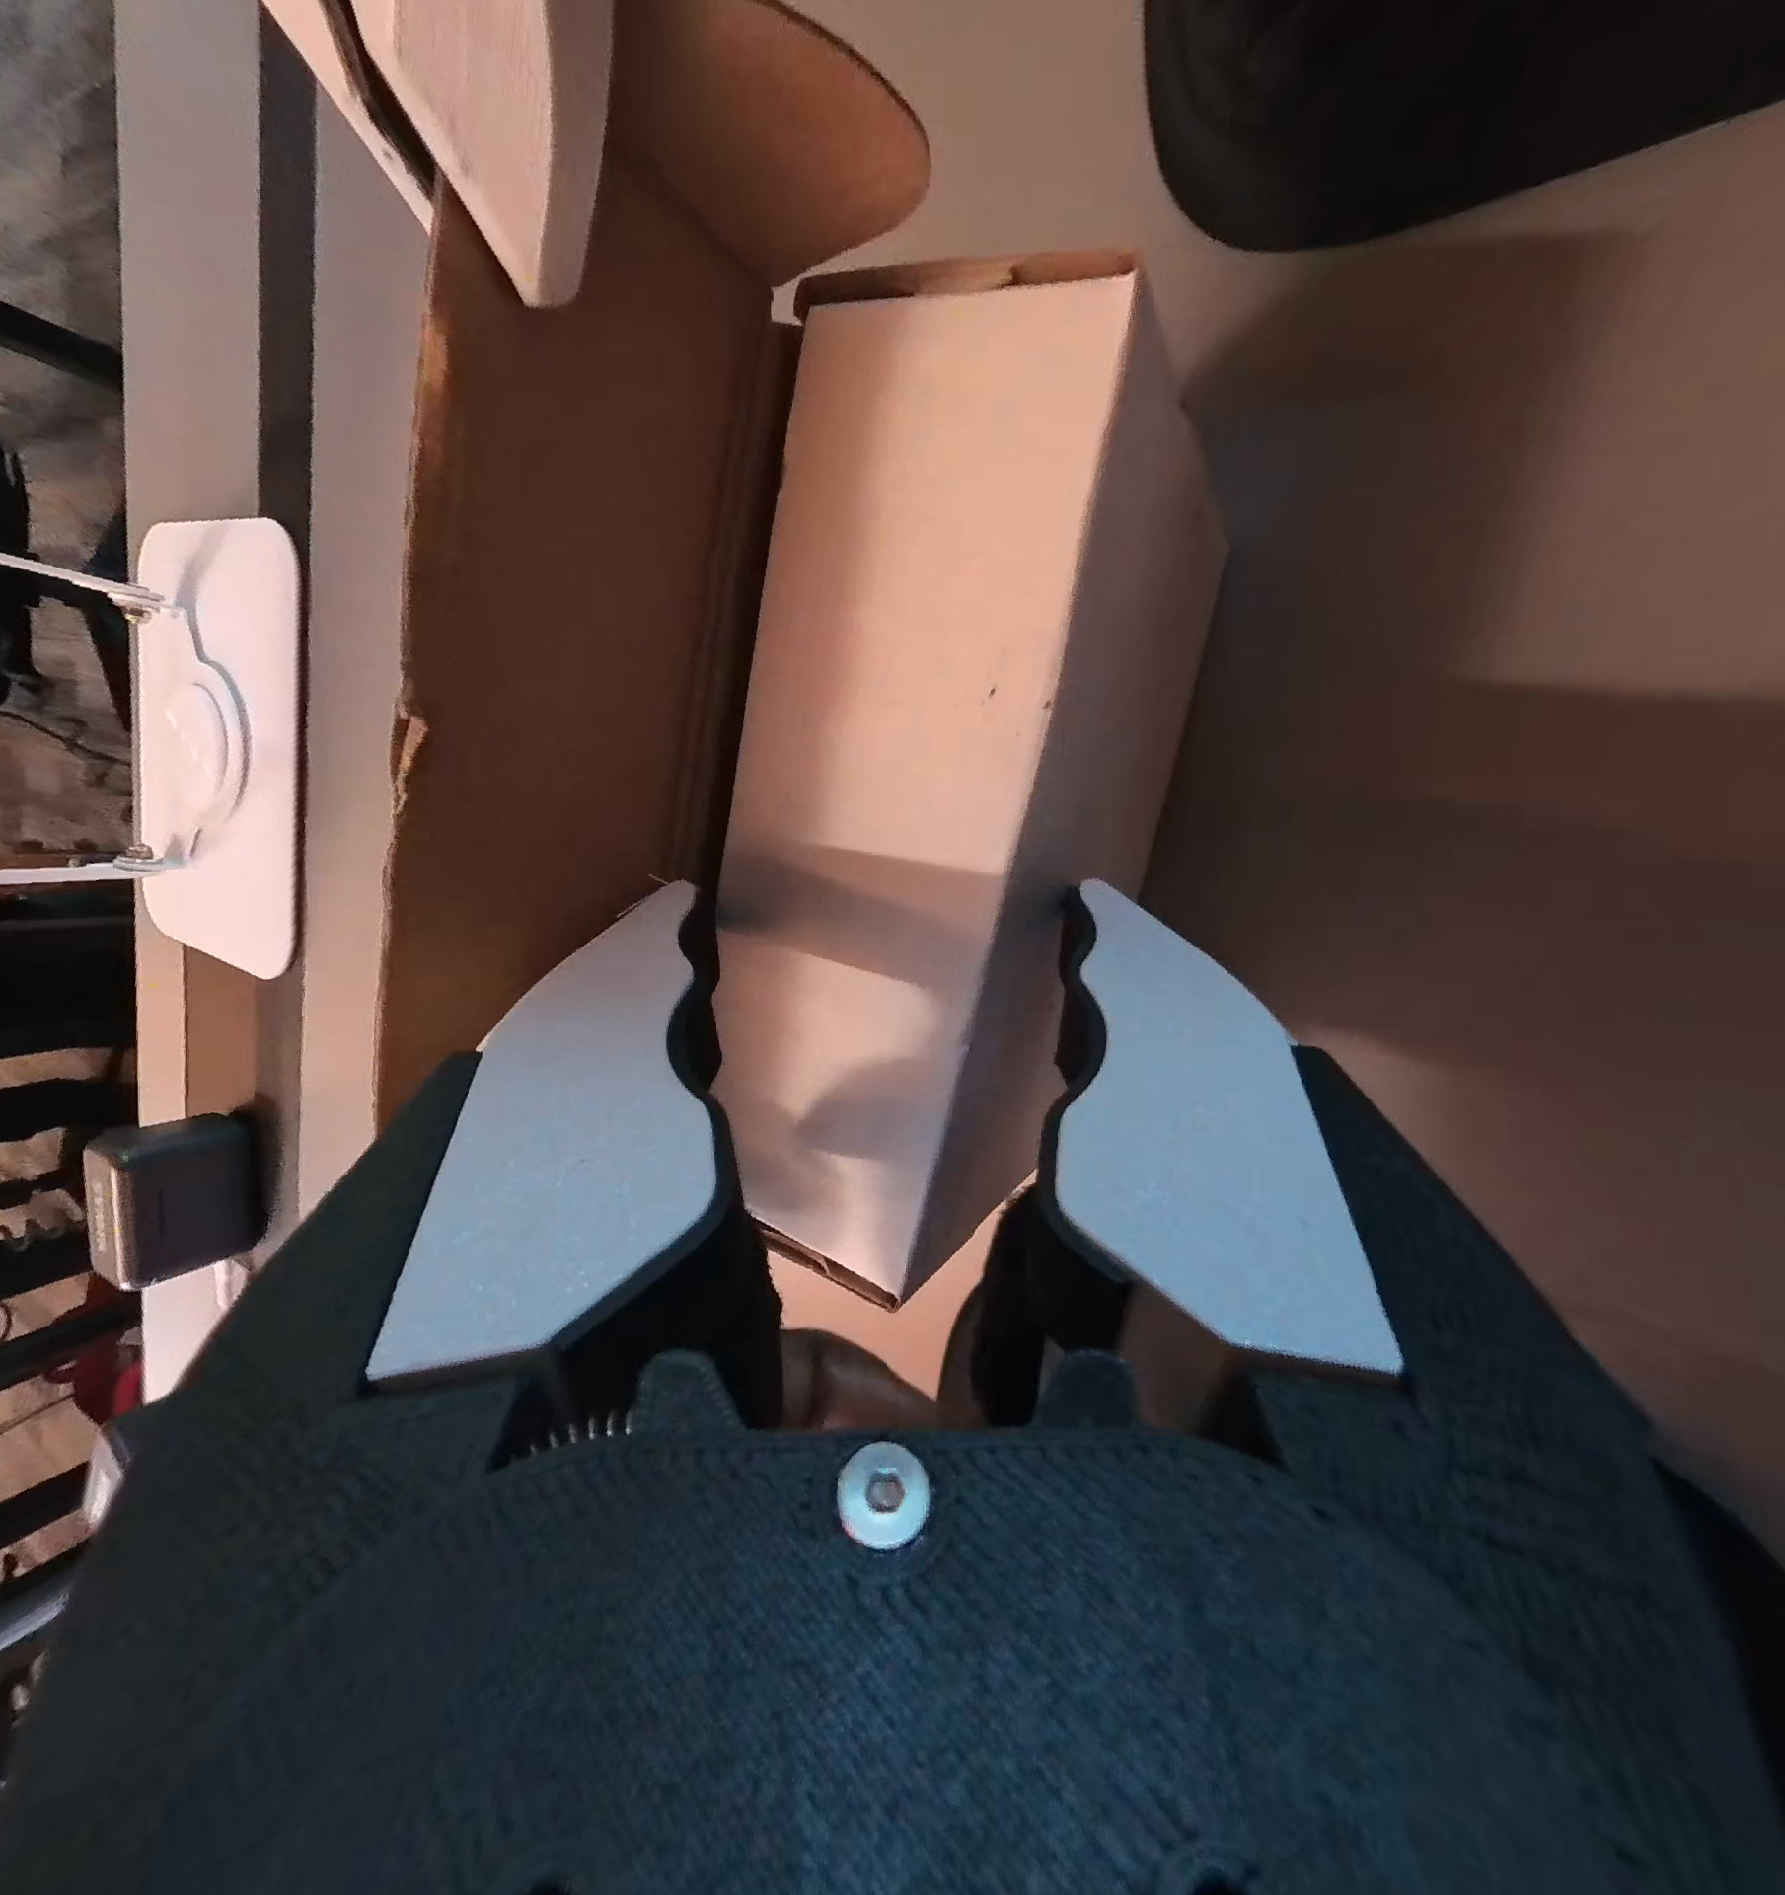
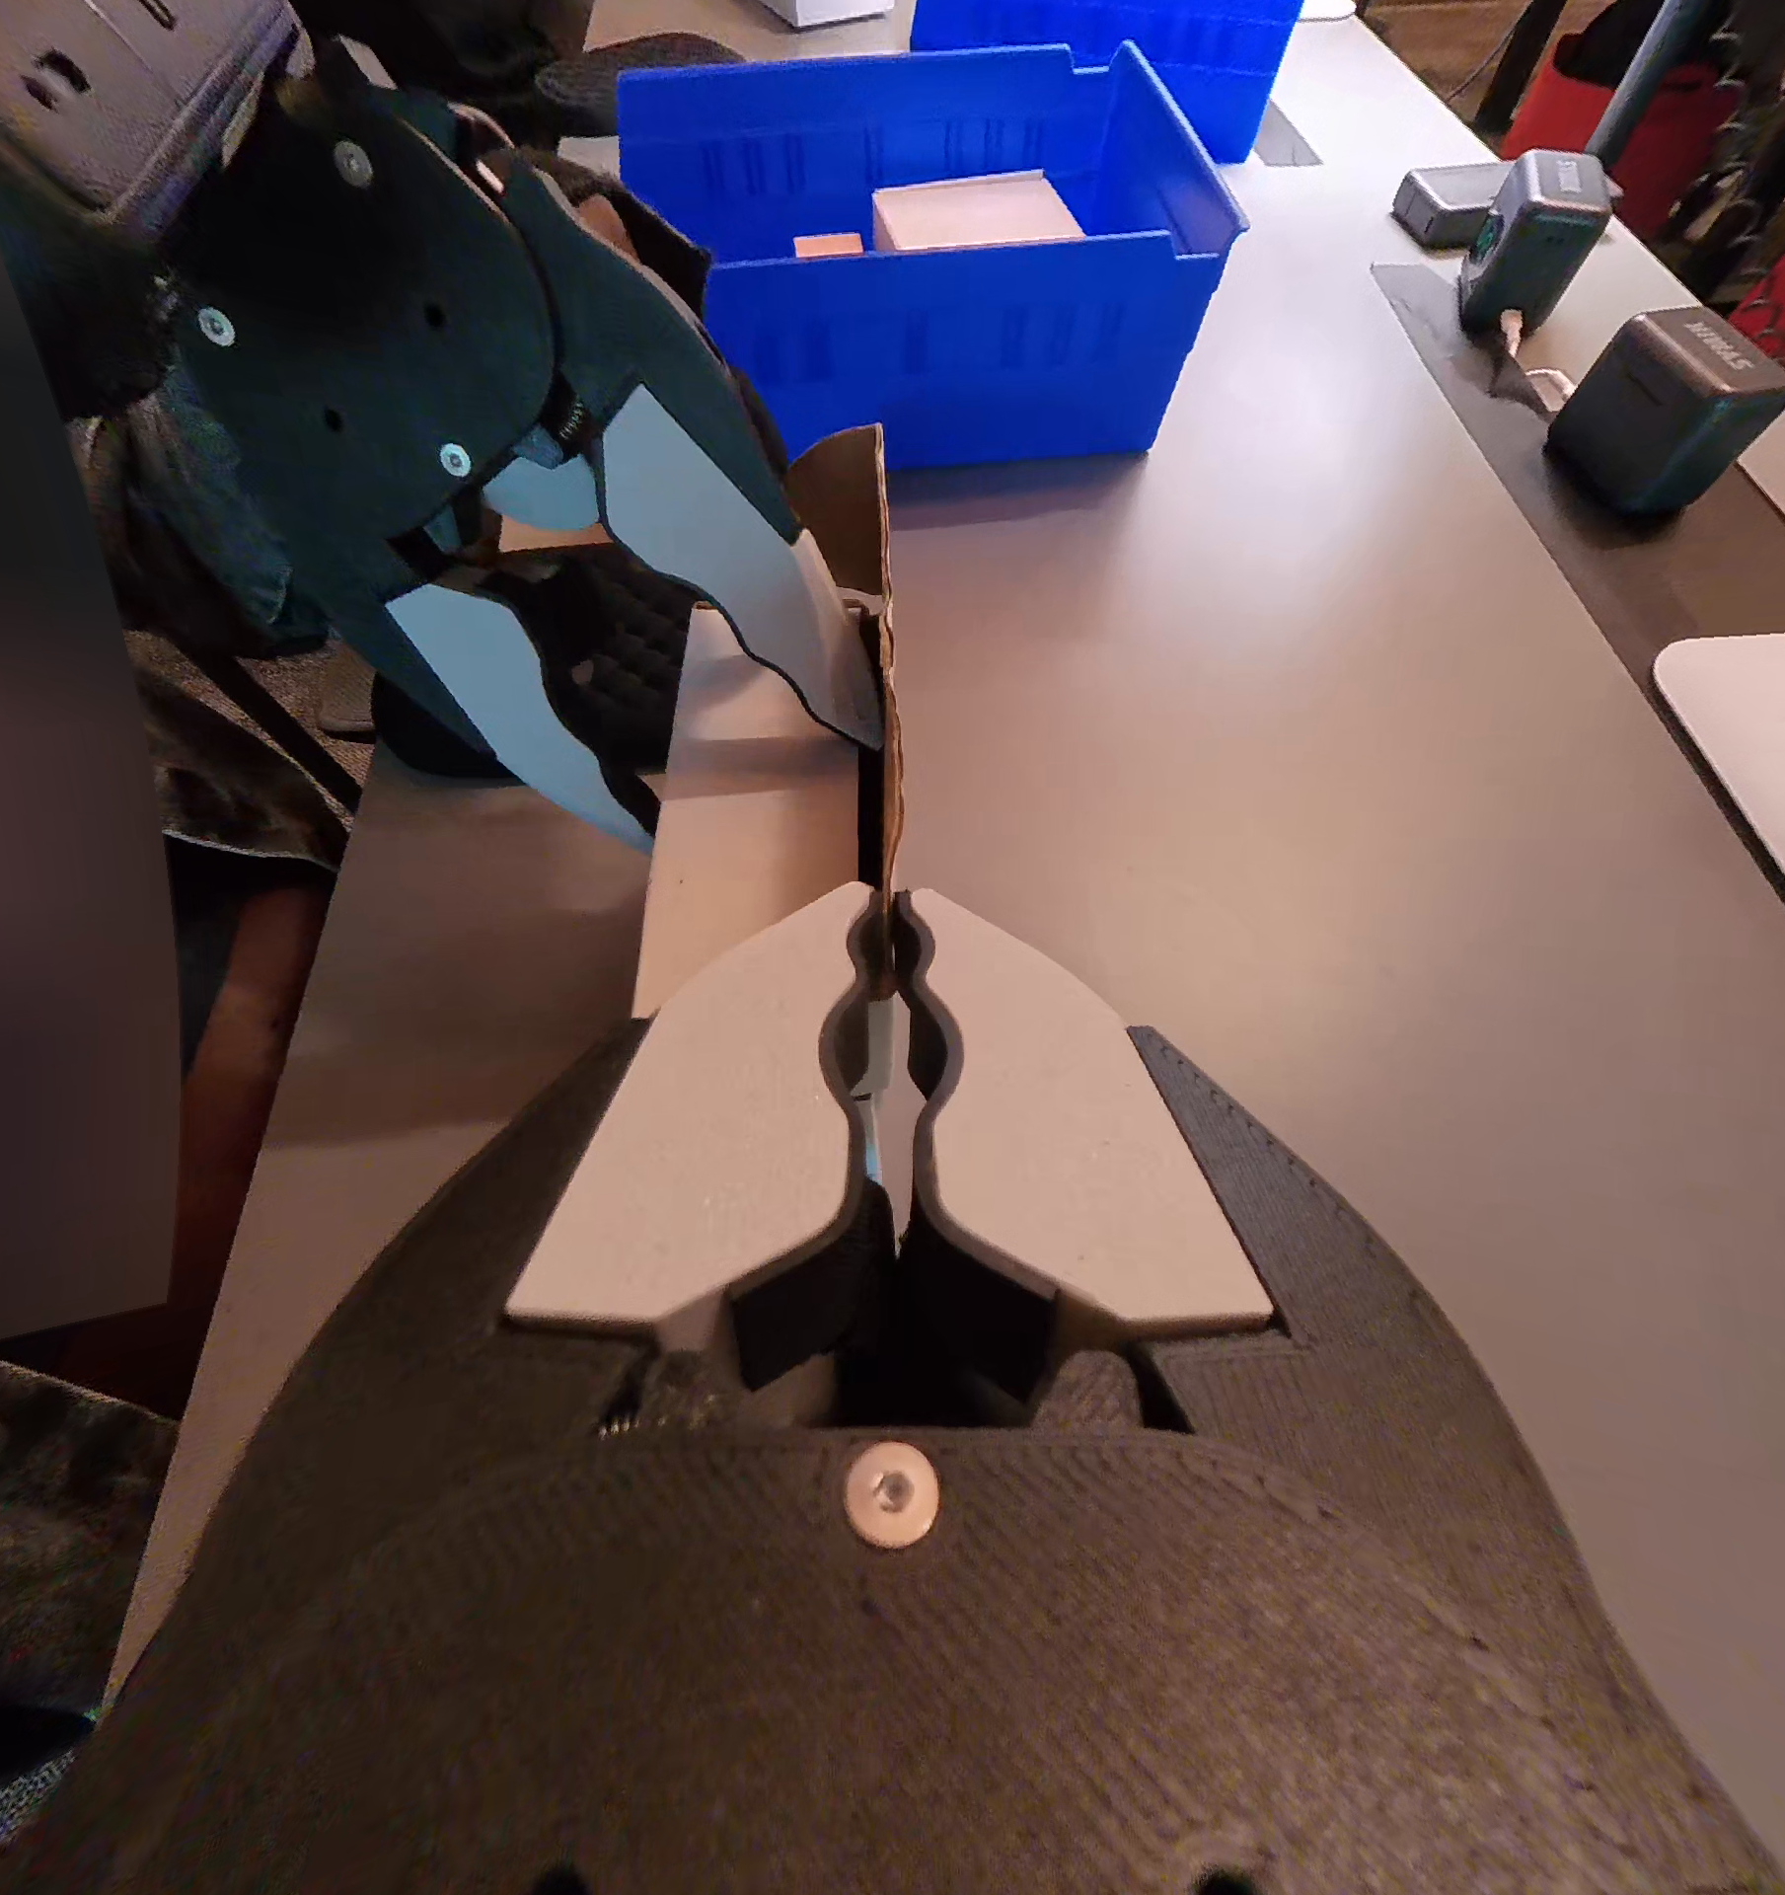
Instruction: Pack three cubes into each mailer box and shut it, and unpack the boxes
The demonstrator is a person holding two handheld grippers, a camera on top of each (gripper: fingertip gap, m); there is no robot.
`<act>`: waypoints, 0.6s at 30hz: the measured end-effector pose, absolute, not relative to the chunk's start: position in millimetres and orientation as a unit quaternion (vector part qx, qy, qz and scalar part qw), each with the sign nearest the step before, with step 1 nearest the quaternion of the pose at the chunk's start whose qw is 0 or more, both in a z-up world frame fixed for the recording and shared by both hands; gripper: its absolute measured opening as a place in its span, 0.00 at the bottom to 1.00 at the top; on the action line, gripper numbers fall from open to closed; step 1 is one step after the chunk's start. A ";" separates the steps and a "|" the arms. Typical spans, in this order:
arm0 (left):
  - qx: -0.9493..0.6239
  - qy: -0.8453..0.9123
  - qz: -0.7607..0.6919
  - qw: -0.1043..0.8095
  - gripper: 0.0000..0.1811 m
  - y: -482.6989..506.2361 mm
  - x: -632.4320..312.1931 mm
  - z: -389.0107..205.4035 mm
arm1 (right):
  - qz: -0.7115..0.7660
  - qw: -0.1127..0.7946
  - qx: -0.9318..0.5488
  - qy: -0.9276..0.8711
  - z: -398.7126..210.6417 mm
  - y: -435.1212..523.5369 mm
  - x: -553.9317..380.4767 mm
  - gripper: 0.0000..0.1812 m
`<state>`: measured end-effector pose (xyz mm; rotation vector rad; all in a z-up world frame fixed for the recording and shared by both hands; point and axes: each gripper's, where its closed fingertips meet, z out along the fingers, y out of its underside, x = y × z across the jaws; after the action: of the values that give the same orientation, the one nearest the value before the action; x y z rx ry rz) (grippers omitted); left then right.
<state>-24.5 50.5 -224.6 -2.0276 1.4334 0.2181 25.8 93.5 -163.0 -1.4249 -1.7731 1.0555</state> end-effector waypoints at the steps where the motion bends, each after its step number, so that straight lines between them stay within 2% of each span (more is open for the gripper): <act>1: -0.769 0.545 0.087 0.322 0.35 52.2 -25.4 -224.4 | 0.401 0.313 -0.540 -0.670 -162.6 94.5 25.3 0.01; 5: -0.753 0.546 0.116 0.350 0.35 59.1 -28.1 -222.4 | 0.402 0.328 -0.539 -0.663 -157.4 100.7 23.0 0.01; 14: -0.643 0.544 0.277 0.463 0.33 54.1 -26.1 -225.5 | 0.354 0.397 -0.555 -0.639 -132.9 145.0 20.2 0.01; 18: -0.627 0.543 0.297 0.473 0.31 40.0 -20.5 -230.8 | 0.354 0.404 -0.552 -0.638 -129.1 157.0 12.9 0.01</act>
<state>-20.5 40.0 -230.8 -1.5344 1.3291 0.7260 12.9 157.0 -129.1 -1.3938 -1.6116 0.8944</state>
